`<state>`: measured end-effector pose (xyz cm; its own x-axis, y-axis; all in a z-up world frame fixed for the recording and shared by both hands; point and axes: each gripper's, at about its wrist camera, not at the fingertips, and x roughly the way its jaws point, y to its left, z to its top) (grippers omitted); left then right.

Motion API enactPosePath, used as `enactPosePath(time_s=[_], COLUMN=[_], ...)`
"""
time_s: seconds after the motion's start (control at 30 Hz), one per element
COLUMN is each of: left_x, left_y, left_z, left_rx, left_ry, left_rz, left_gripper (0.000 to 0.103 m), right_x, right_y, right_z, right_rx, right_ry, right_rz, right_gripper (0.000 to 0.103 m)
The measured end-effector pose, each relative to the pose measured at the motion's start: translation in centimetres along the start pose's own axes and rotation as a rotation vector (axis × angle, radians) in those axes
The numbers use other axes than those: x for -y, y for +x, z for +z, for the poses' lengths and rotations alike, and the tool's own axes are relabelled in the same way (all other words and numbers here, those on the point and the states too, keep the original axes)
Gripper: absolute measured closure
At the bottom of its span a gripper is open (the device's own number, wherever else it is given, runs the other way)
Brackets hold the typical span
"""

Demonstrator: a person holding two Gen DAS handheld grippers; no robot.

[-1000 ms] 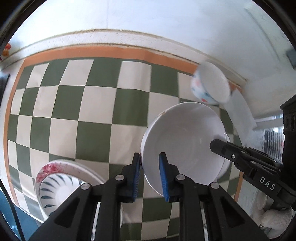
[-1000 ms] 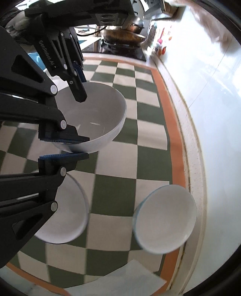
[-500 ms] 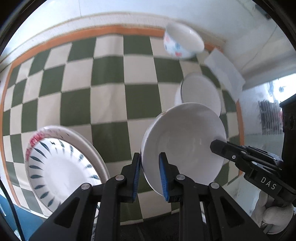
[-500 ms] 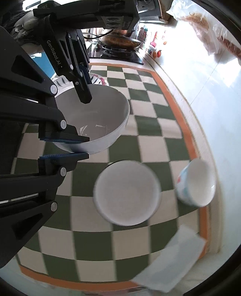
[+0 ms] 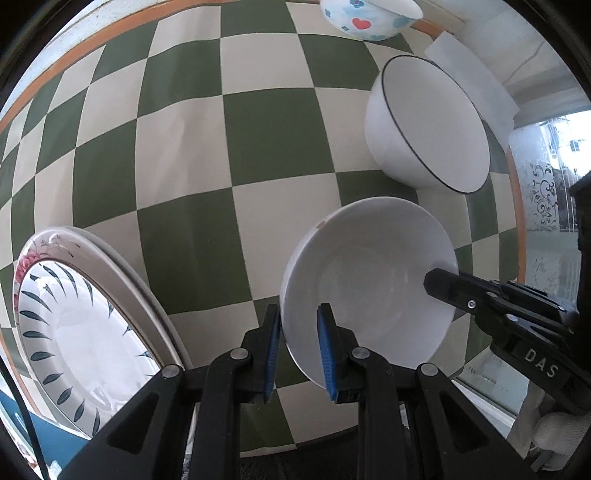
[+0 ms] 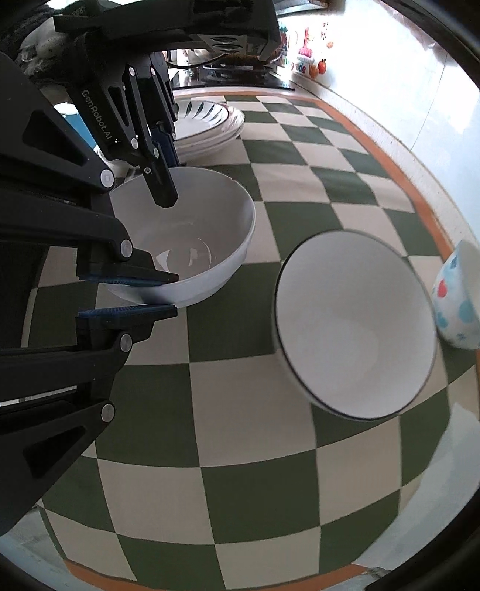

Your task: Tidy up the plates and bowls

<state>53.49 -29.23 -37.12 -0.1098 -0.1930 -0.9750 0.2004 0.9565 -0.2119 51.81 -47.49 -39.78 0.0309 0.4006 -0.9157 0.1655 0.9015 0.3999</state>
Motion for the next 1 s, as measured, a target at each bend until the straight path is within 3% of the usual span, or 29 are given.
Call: enactPosePath(time_s=[0.17, 0.27, 0.33, 0.4, 0.5, 0.7, 1.0], left_x=[-0.2, -0.4, -0.3, -0.3, -0.3, 0.2, 2.5], left_y=[-1.2, -3.8, -5.9, -7.8, -9.2, -7.9, -2.8], left_z=[0.1, 0.1, 0.3, 0.8, 2.2, 6.8, 10.8], left_rx=[-0.003, 0.050, 0.110, 0.159, 0.188, 0.126, 0.009], left_ry=[-0.011, -0.009, 0.001, -0.006, -0.008, -0.017, 0.014], left_rz=[0.008, 0.058, 0.086, 0.088, 0.084, 0.024, -0.003], left_gripper=[0.085, 0.084, 0.077, 0.075, 0.069, 0.066, 0.066], right_x=[0.3, 0.7, 0.7, 0.6, 0.8, 2.9, 6.0], right_y=[0.1, -1.6, -3.2, -5.2, -8.1, -10.7, -7.1], right_z=[0.6, 0.8, 0.8, 1.0, 1.7, 4.5, 8.2], right_rx=[-0.023, 0.001, 0.035, 0.080, 0.143, 0.210, 0.164], right_ry=[0.037, 0.065, 0.076, 0.070, 0.069, 0.099, 0.161], right_rz=[0.023, 0.063, 0.082, 0.080, 0.061, 0.027, -0.016], right_gripper=[0.091, 0.086, 0.069, 0.043, 0.033, 0.017, 0.016])
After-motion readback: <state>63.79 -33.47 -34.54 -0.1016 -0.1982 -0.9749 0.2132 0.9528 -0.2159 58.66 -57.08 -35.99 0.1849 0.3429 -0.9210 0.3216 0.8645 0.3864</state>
